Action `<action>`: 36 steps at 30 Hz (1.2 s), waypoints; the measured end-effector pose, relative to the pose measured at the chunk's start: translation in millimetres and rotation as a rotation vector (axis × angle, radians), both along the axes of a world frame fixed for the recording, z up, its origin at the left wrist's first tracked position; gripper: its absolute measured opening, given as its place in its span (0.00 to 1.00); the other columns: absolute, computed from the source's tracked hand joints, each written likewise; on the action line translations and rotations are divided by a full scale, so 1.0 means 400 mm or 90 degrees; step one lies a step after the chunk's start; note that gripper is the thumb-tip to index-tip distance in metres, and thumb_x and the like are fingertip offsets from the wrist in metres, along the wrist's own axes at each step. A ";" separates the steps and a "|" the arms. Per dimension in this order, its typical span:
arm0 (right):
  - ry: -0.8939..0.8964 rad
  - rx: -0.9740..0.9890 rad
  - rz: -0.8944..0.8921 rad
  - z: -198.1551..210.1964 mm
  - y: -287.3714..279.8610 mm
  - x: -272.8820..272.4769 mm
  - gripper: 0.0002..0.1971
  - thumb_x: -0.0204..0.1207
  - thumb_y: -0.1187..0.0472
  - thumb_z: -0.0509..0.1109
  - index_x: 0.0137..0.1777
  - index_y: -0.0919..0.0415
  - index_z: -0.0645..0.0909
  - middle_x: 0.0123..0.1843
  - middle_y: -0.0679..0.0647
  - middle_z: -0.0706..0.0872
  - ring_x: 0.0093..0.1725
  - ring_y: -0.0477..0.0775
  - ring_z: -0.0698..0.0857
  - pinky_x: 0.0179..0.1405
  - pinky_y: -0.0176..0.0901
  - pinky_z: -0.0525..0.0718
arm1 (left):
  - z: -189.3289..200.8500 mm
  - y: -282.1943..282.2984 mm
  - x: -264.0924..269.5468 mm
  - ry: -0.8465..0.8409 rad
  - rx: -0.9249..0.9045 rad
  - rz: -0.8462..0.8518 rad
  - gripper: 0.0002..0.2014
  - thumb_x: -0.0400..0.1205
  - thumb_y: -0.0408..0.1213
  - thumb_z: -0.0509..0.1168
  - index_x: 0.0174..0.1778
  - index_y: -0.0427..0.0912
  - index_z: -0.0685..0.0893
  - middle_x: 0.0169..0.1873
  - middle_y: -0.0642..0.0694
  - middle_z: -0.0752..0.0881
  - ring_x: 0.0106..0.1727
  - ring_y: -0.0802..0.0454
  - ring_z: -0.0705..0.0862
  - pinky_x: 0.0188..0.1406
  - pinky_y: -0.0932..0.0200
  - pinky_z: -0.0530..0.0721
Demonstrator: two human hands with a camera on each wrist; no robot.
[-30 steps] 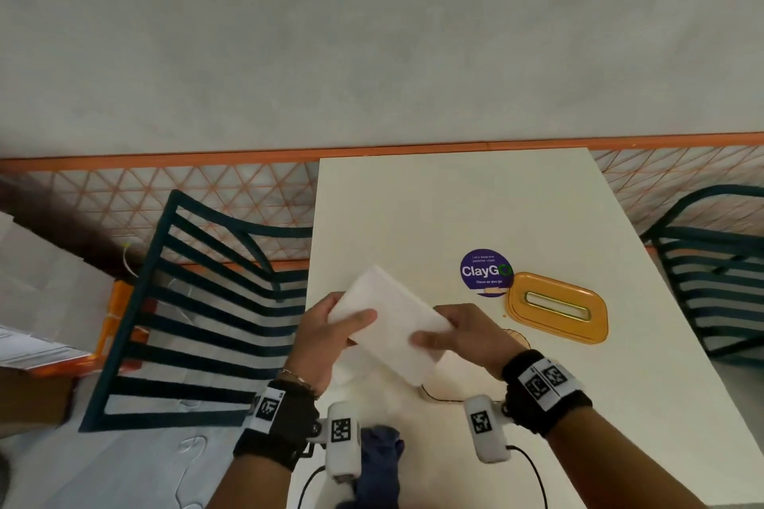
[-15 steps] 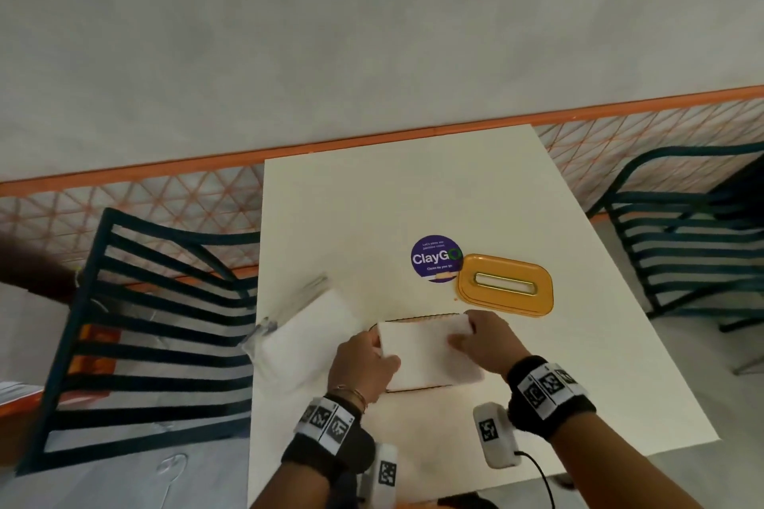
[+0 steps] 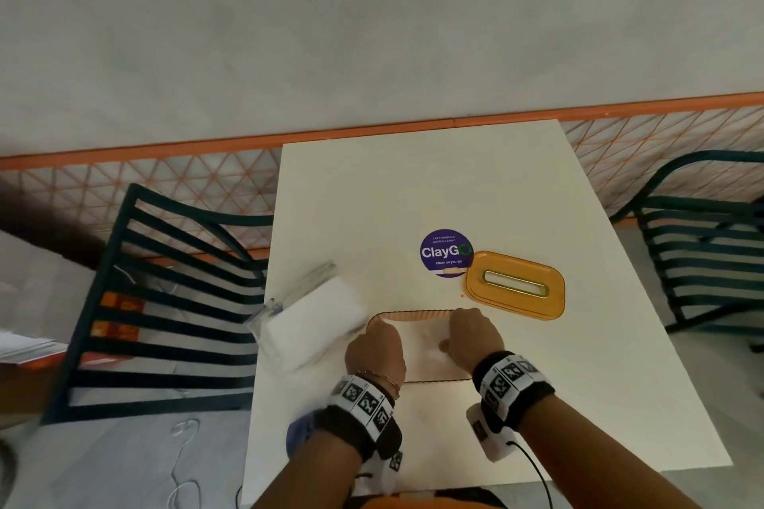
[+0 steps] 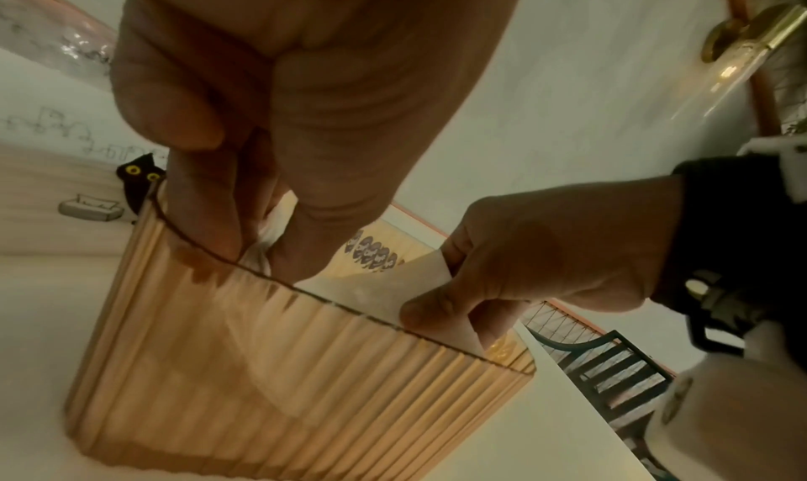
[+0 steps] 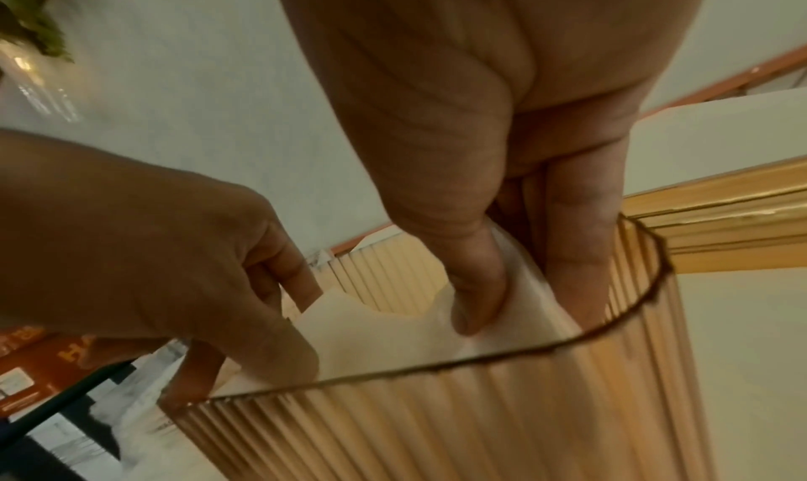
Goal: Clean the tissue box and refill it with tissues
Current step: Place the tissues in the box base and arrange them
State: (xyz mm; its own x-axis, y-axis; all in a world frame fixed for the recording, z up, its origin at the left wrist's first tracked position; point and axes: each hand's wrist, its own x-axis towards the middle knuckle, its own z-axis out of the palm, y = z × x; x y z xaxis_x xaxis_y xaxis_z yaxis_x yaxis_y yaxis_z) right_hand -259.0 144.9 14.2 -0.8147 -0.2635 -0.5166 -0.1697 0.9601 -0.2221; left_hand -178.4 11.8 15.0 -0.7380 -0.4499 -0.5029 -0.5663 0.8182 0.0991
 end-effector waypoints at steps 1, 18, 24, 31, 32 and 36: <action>0.002 -0.002 -0.003 0.002 0.004 -0.001 0.20 0.79 0.54 0.75 0.67 0.62 0.80 0.65 0.59 0.84 0.62 0.58 0.86 0.59 0.44 0.85 | 0.001 0.003 -0.001 0.003 0.000 -0.001 0.26 0.84 0.36 0.69 0.77 0.37 0.73 0.67 0.43 0.87 0.67 0.45 0.88 0.63 0.53 0.85; -0.024 -0.181 -0.192 0.018 0.149 -0.042 0.03 0.74 0.67 0.77 0.42 0.58 0.90 0.37 0.53 0.92 0.32 0.51 0.92 0.41 0.49 0.93 | -0.065 0.075 -0.072 -0.121 0.141 -0.448 0.23 0.92 0.55 0.48 0.84 0.62 0.67 0.90 0.52 0.54 0.90 0.42 0.54 0.85 0.31 0.58; -0.025 -0.181 -0.198 0.008 0.129 -0.036 0.05 0.74 0.67 0.76 0.42 0.56 0.89 0.38 0.51 0.90 0.34 0.52 0.90 0.41 0.48 0.93 | -0.036 0.070 -0.078 -0.159 0.107 -0.367 0.30 0.86 0.65 0.52 0.81 0.55 0.75 0.83 0.47 0.73 0.80 0.41 0.73 0.79 0.39 0.71; -0.004 -0.170 -0.184 0.010 0.123 -0.037 0.04 0.74 0.66 0.75 0.42 0.57 0.91 0.35 0.49 0.91 0.33 0.50 0.91 0.42 0.47 0.92 | 0.066 -0.169 0.012 0.207 0.092 0.008 0.12 0.84 0.44 0.66 0.62 0.55 0.87 0.58 0.55 0.90 0.59 0.54 0.87 0.59 0.54 0.86; 0.007 -0.171 -0.182 0.010 0.122 -0.035 0.04 0.73 0.66 0.75 0.42 0.57 0.91 0.35 0.50 0.91 0.34 0.51 0.91 0.44 0.49 0.92 | 0.057 -0.219 0.026 0.220 0.070 0.058 0.13 0.83 0.45 0.68 0.63 0.53 0.85 0.60 0.54 0.89 0.62 0.53 0.85 0.62 0.53 0.85; 0.052 -0.169 -0.183 0.012 0.110 -0.028 0.04 0.74 0.65 0.75 0.44 0.58 0.91 0.38 0.51 0.92 0.38 0.52 0.89 0.44 0.44 0.88 | -0.011 -0.370 0.057 0.103 0.015 0.106 0.38 0.71 0.56 0.78 0.75 0.45 0.78 0.70 0.44 0.83 0.72 0.44 0.80 0.74 0.45 0.77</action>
State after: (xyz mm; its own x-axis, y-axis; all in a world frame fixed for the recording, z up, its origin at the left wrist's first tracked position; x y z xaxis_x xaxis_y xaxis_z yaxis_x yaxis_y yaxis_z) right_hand -270.2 188.7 19.0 -0.9100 -0.1350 -0.3920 0.0698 0.8821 -0.4658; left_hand -155.6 -136.4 10.5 -0.7263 -0.5622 -0.3956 -0.6688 0.7108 0.2177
